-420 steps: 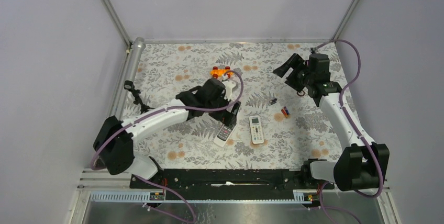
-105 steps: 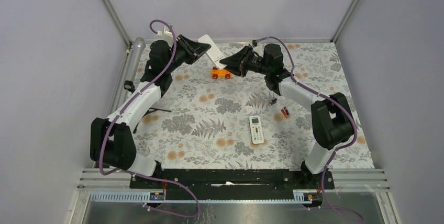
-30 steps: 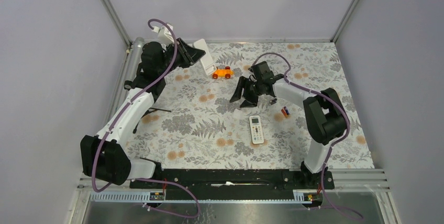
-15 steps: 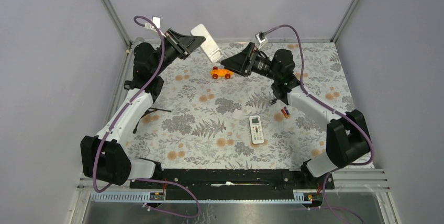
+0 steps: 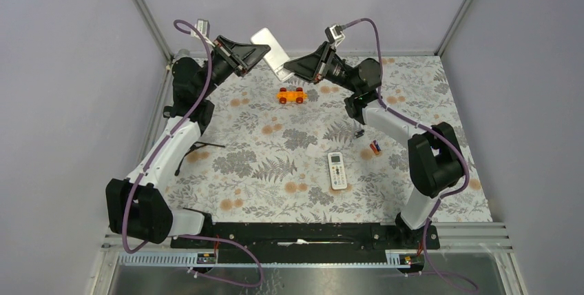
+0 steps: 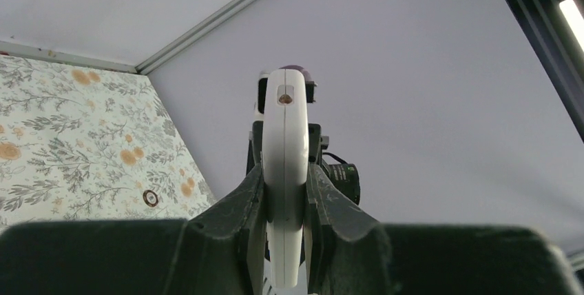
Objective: Load the batteries into the remote control
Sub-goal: Adjust the remote control.
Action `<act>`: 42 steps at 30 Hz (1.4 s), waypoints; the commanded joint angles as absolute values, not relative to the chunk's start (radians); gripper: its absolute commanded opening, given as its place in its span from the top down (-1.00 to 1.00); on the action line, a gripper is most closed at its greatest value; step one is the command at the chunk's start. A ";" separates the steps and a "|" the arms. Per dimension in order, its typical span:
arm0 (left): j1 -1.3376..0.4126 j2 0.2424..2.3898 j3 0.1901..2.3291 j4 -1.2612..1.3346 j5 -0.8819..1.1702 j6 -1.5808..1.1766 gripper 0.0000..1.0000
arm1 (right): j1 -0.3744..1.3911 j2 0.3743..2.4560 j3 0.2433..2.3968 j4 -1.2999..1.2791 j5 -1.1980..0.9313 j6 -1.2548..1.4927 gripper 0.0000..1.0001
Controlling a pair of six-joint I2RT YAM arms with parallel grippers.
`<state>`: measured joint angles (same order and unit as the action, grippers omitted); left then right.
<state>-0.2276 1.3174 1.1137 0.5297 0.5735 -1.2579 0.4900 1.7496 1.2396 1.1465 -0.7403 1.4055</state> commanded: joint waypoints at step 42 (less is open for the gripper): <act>-0.129 1.312 1.236 0.387 0.996 -0.827 1.00 | 0.301 1.467 1.247 -0.292 -0.131 0.447 -0.20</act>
<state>-0.1314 1.3605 1.1847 0.4084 1.0019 -0.9379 0.2920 1.5063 1.2362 0.2039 -0.5606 0.7170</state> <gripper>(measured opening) 0.221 0.665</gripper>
